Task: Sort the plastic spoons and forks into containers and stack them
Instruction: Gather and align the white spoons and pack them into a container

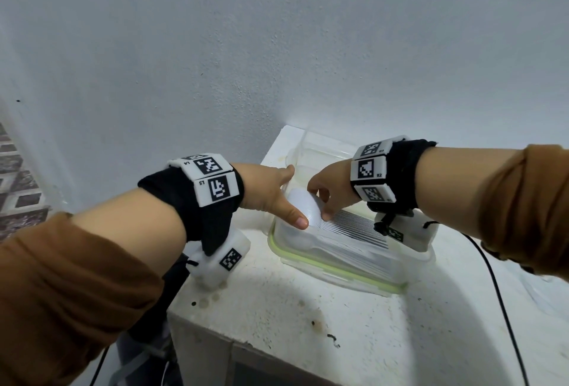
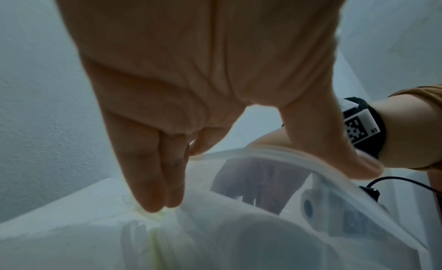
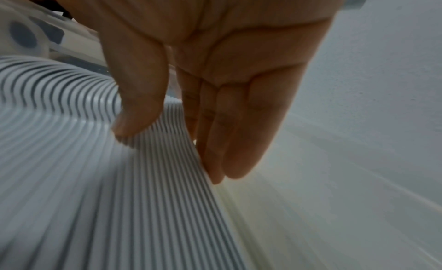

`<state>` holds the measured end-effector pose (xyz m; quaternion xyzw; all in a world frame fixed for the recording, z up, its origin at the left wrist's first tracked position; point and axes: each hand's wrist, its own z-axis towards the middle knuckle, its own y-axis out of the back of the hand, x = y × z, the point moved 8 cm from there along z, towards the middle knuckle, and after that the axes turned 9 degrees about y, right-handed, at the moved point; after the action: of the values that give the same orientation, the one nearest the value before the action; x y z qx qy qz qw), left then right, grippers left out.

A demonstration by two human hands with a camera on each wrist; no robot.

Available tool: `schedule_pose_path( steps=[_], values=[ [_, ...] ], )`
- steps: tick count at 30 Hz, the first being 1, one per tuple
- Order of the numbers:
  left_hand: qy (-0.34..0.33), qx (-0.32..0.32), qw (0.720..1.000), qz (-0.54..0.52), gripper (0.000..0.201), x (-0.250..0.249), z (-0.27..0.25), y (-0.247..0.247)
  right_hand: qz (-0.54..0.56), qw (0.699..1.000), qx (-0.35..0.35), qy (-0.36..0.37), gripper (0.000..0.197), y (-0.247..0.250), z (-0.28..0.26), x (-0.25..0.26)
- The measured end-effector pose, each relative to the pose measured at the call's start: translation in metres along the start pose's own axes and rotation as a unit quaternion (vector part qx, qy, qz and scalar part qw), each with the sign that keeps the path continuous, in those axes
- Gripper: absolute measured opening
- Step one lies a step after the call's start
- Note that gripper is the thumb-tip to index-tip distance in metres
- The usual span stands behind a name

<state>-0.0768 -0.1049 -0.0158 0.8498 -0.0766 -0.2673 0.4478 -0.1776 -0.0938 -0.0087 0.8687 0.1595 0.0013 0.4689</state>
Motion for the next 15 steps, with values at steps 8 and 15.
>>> schedule_pose_path(
  steps=[8, 15],
  values=[
    [0.004, -0.003, 1.0, 0.012, 0.116, -0.0017, -0.0019, 0.0015, 0.04, 0.999, -0.002, 0.005, 0.046, 0.0021, -0.0023, 0.0027],
    [0.005, -0.005, 1.0, 0.024, 0.114, -0.0035, -0.0027, 0.0028, 0.143, 0.989, -0.013, -0.031, 0.056, -0.0025, -0.0041, -0.0041]
  ],
)
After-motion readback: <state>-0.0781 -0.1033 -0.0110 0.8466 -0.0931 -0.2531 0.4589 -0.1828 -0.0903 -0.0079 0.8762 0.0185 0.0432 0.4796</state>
